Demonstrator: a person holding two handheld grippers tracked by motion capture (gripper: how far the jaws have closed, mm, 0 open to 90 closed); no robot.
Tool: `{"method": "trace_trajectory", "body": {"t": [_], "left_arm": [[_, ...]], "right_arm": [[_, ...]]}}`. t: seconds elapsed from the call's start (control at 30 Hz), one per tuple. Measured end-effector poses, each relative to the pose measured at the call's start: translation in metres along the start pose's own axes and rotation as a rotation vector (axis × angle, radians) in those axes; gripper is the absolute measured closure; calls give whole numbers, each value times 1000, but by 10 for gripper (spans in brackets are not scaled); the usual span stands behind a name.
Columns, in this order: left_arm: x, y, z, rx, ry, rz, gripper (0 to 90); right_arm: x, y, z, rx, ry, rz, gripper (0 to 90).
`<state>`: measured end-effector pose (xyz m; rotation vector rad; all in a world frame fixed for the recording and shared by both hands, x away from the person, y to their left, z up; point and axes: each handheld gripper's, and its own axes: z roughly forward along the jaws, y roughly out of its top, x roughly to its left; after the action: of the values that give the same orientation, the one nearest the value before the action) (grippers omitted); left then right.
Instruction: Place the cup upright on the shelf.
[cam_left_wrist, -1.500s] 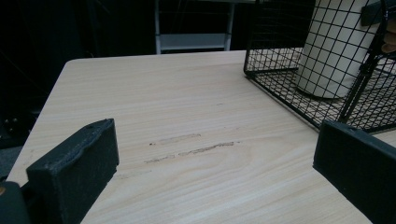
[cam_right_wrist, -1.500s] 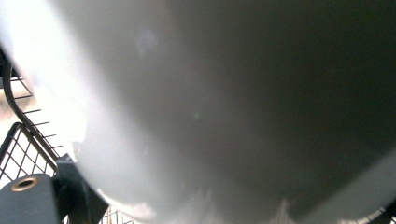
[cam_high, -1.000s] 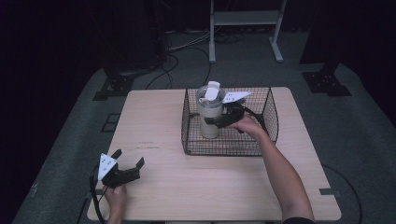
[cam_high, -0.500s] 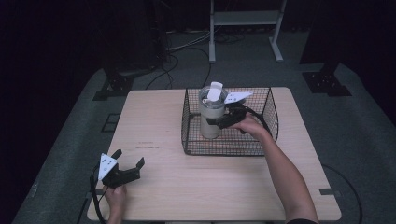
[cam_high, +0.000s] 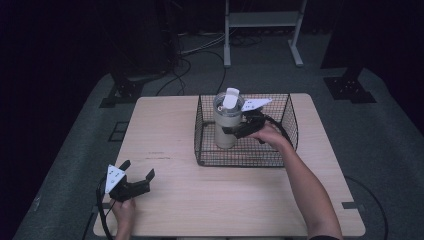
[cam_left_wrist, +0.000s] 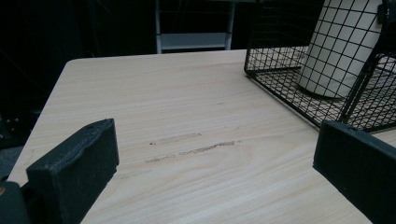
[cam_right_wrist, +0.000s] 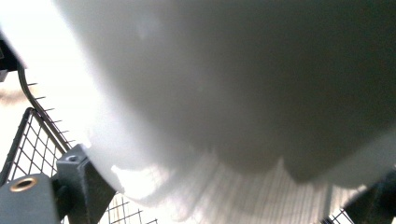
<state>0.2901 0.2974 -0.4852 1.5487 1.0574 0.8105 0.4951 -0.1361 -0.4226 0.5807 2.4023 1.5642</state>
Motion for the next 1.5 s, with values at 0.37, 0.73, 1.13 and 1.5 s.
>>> {"method": "trace_trajectory", "body": {"t": [0.37, 0.73, 1.13, 1.5], "left_arm": [[0, 0, 0, -1, -1, -1, 0], [0, 0, 0, 0, 0, 2, 0], [-1, 0, 0, -1, 0, 4, 0], [-1, 0, 0, 1, 1, 4, 0]], "right_arm": [[2, 0, -4, 2, -5, -3, 76], [2, 0, -12, 5, -11, -1, 77], [4, -2, -25, 8, -26, 2, 77], [8, 0, -42, -10, -40, 11, 77]]}}
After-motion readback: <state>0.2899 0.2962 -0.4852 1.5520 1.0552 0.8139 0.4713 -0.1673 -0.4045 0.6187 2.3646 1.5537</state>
